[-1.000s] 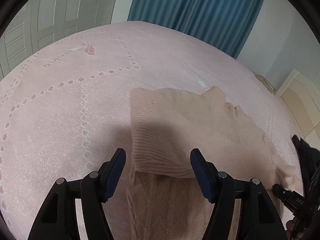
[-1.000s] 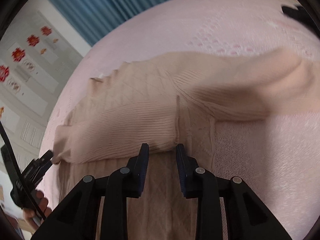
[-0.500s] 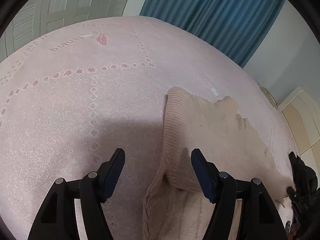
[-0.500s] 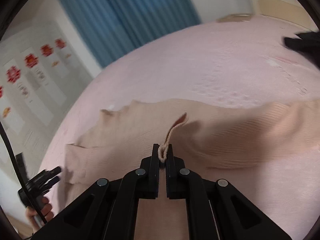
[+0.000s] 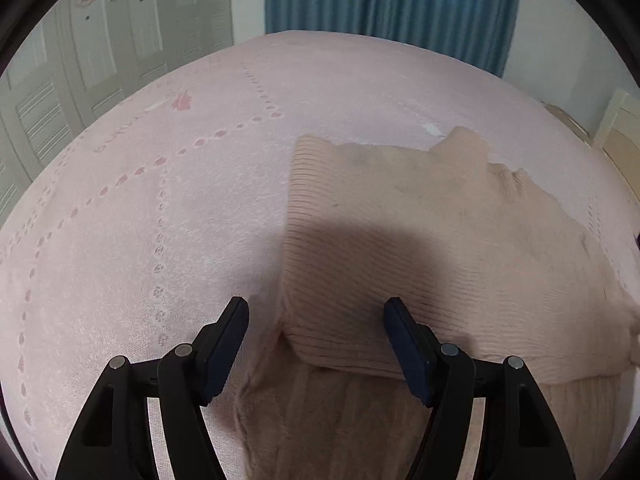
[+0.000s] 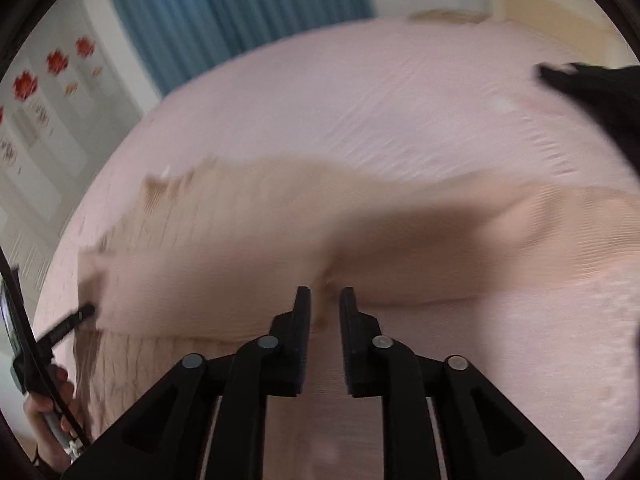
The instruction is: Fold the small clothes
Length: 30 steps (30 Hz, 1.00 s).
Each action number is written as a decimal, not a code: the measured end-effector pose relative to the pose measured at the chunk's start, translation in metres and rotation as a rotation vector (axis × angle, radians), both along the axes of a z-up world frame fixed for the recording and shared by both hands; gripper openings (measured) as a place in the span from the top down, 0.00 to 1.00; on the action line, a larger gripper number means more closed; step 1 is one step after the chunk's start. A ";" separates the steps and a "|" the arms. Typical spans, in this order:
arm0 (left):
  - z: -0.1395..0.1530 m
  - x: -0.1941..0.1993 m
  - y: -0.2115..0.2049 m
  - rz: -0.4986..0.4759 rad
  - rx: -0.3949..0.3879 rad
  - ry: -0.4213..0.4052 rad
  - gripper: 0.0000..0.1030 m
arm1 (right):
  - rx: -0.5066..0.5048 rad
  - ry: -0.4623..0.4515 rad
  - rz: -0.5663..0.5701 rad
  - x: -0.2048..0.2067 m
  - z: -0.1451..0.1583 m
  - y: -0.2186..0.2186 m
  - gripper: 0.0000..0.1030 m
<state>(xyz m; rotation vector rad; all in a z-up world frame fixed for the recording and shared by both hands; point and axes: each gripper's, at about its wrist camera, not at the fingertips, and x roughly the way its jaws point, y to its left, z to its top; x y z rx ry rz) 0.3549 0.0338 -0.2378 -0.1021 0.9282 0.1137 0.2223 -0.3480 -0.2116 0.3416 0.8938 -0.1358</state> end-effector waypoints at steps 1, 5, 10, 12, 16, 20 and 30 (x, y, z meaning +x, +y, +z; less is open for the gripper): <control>0.000 0.000 -0.002 -0.006 -0.004 -0.002 0.34 | -0.038 -0.026 -0.053 -0.010 0.010 -0.017 0.54; 0.000 0.003 -0.005 -0.004 -0.052 -0.003 0.30 | -0.140 -0.042 -0.219 -0.039 0.024 -0.084 0.24; 0.002 0.006 -0.003 0.032 -0.108 -0.014 0.29 | -0.041 0.066 -0.319 -0.058 -0.015 -0.169 0.24; 0.001 0.007 -0.001 0.042 -0.121 -0.022 0.29 | 0.024 0.083 -0.319 -0.060 -0.028 -0.186 0.26; -0.001 0.009 -0.002 0.047 -0.116 -0.031 0.29 | 0.064 0.019 -0.347 -0.056 -0.034 -0.200 0.26; -0.002 0.011 -0.005 0.046 -0.095 -0.038 0.29 | 0.110 0.005 -0.426 -0.042 -0.040 -0.217 0.34; 0.000 0.012 -0.006 0.047 -0.096 -0.044 0.29 | 0.173 -0.041 -0.573 -0.041 -0.044 -0.275 0.94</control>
